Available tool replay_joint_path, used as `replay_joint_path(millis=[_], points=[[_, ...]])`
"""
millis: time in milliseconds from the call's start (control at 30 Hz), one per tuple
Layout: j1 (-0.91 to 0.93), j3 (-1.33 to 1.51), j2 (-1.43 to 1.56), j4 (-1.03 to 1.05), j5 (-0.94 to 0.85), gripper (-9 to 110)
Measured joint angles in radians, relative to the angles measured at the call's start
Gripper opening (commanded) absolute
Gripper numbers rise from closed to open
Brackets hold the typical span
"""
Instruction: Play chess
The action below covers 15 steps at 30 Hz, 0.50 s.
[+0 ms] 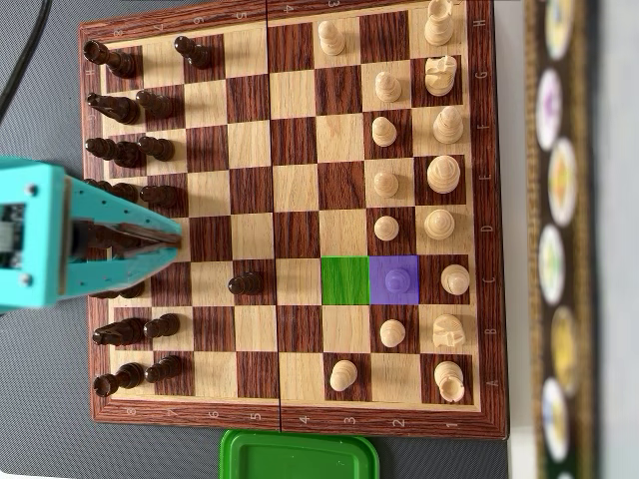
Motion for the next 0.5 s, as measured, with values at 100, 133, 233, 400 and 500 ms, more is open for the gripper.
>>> replay_joint_path(millis=[100,133,233,400,500], points=[[0.0,-0.06,-0.095,0.0,0.0,0],[0.0,-0.077,-0.123,0.0,0.0,0],[0.0,-0.123,-0.204,0.0,0.0,0],[0.009,-0.158,-0.31,0.0,0.0,0],[0.026,-0.16,-0.345,0.0,0.0,0]])
